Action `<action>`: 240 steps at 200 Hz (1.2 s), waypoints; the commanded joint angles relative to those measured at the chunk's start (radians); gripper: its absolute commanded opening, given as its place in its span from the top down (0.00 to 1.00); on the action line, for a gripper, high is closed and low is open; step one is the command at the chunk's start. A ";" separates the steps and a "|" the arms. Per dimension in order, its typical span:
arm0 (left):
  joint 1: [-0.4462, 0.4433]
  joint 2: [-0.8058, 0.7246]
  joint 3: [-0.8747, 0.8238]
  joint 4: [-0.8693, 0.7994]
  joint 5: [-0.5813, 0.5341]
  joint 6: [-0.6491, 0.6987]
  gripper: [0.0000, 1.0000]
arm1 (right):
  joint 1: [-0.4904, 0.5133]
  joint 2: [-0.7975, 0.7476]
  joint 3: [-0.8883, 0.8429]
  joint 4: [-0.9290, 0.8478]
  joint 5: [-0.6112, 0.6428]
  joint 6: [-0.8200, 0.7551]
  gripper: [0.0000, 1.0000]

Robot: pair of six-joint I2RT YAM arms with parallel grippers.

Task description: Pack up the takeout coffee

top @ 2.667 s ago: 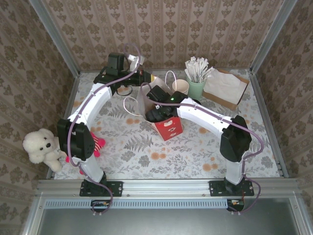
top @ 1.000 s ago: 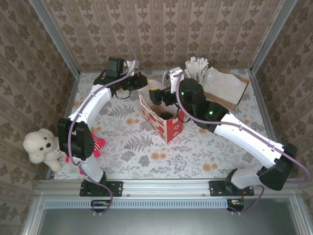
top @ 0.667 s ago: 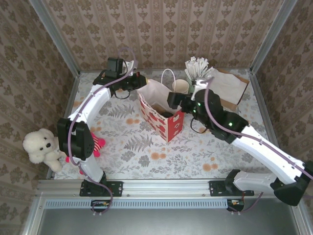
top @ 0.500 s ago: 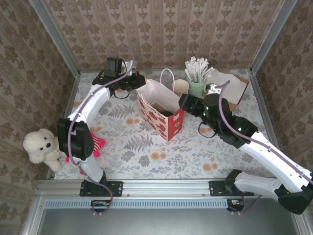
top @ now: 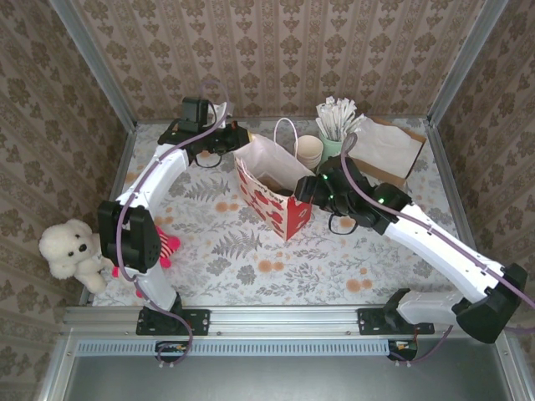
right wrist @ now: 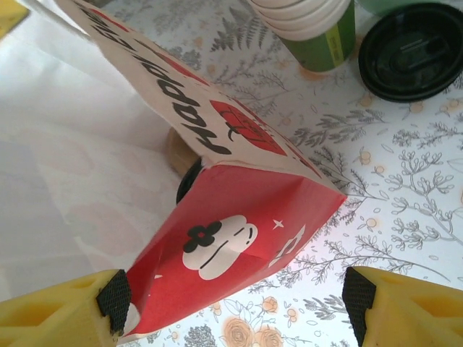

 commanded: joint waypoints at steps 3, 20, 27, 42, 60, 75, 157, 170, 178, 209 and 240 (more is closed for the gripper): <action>0.006 -0.001 -0.007 0.021 0.024 -0.018 1.00 | 0.012 0.029 0.035 -0.013 -0.003 0.027 0.22; 0.005 -0.003 -0.009 0.018 0.025 -0.020 1.00 | 0.021 0.050 0.062 -0.013 0.014 0.013 0.25; 0.005 -0.005 -0.009 0.019 0.023 -0.022 1.00 | 0.021 0.051 0.065 -0.002 0.019 0.011 0.27; 0.005 -0.008 -0.010 0.014 0.023 -0.020 1.00 | 0.022 0.047 0.056 0.029 0.037 0.017 0.35; 0.005 -0.018 -0.016 0.012 0.017 -0.020 1.00 | 0.022 0.036 0.045 0.048 0.052 0.020 0.42; 0.005 -0.026 -0.023 0.008 0.009 -0.019 1.00 | 0.022 0.036 0.050 0.031 0.065 0.022 0.46; 0.003 -0.028 -0.016 0.015 0.020 -0.017 1.00 | 0.022 0.059 0.085 0.100 0.061 0.006 0.42; 0.003 -0.032 -0.023 0.021 0.022 -0.015 1.00 | 0.022 0.069 0.084 0.098 0.060 0.020 0.43; 0.003 -0.036 -0.031 0.031 0.023 -0.016 1.00 | 0.022 0.074 0.086 0.098 0.061 0.027 0.44; 0.004 -0.028 -0.036 0.055 0.046 -0.023 1.00 | 0.022 0.091 0.096 0.088 0.055 0.043 0.49; 0.005 -0.024 -0.021 0.047 0.052 -0.020 1.00 | 0.021 0.085 0.094 0.078 0.061 0.052 0.67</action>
